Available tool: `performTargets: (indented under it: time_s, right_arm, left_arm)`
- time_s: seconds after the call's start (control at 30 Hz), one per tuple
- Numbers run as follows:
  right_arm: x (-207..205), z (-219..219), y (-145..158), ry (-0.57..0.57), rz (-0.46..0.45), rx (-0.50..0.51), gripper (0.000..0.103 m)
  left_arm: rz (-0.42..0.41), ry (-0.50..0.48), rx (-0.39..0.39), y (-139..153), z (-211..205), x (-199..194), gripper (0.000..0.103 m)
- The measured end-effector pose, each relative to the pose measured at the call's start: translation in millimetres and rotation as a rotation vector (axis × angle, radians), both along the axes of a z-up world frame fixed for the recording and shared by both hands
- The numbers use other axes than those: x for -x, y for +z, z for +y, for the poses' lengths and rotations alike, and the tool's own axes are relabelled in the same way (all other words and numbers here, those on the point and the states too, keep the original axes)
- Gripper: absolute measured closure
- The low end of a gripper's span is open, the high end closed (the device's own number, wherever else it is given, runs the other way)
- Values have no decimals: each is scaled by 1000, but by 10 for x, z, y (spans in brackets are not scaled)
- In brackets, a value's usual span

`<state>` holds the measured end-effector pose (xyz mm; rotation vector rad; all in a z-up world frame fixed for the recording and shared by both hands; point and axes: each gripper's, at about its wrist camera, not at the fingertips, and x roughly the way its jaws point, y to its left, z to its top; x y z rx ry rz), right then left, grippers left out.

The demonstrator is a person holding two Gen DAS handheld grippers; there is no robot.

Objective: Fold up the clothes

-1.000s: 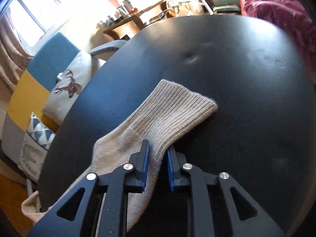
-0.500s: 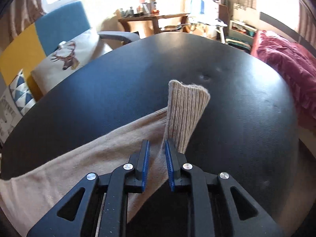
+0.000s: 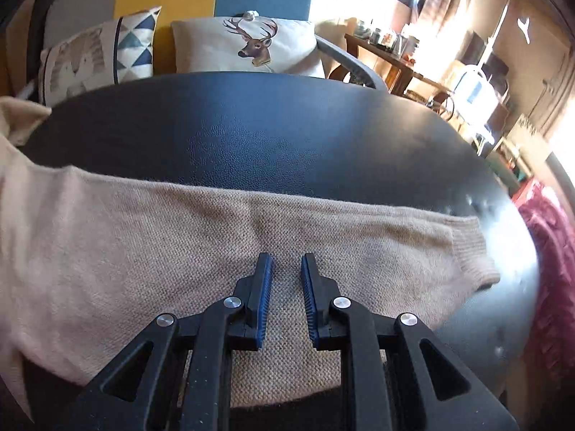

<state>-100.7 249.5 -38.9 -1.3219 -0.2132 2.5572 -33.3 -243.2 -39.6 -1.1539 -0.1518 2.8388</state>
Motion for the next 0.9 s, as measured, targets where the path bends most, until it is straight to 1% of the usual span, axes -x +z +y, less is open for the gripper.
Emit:
performTargets:
  time_s: [0.03, 0.13, 0.2, 0.23, 0.27, 0.3, 0.33, 0.37, 0.43, 0.53, 0.57, 0.6, 0.63, 0.67, 0.73, 0.8, 0.87, 0.9]
  right_arm:
    - [23, 0, 36, -28, -12, 16, 84]
    - [-45, -196, 366, 12, 82, 166, 84]
    - [-124, -575, 644, 122, 123, 194, 83]
    - [-139, -806, 756, 197, 125, 219, 76]
    - [-128, -1070, 854, 270, 120, 242, 64]
    - [-158, -1343, 894, 347, 110, 260, 57]
    - [-197, -1616, 924, 425, 98, 277, 49]
    - [-228, -1879, 909, 503, 85, 274, 47]
    - [-363, -2427, 755, 626, 45, 183, 47]
    - [-334, -2802, 433, 670, -65, 79, 48]
    - [-282, -2805, 310, 654, -114, 72, 47]
    - [-221, -2745, 224, 638, -122, 82, 45]
    - [-205, -2694, 203, 638, -91, 88, 38]
    - [-185, -2649, 178, 647, -81, 91, 32]
    - [-130, -2570, 153, 658, -81, 124, 29]
    - [-85, -2514, 171, 658, -92, 127, 28]
    - [-27, -2446, 211, 635, -114, 163, 28]
    - [-7, -2381, 244, 614, -126, 194, 28]
  left_arm:
    - [0, 0, 0, 0, 0, -1, 73]
    - [1, -1, 1, 1, -8, 2, 73]
    - [1, -2, 2, 2, -13, 4, 73]
    - [1, -2, 4, 4, -12, 5, 73]
    - [1, -2, 6, 6, -11, 7, 73]
    - [1, -3, 7, 8, -11, 10, 73]
    - [0, -3, 8, 10, -10, 12, 73]
    - [0, -3, 7, 13, -11, 15, 73]
    - [-1, -4, 4, 16, -16, 17, 73]
    - [-4, -5, -2, 19, -25, 20, 73]
    - [-5, -5, -4, 20, -28, 21, 73]
    - [-6, -5, -1, 22, -24, 23, 73]
    - [-8, -4, 8, 24, -11, 27, 73]
    - [-10, -3, 21, 27, 10, 34, 73]
    - [-14, 3, 57, 33, 71, 52, 72]
    - [-17, 10, 99, 28, 154, 68, 71]
    - [-16, 12, 141, 23, 223, 77, 71]
    - [-16, 13, 150, 20, 236, 78, 71]
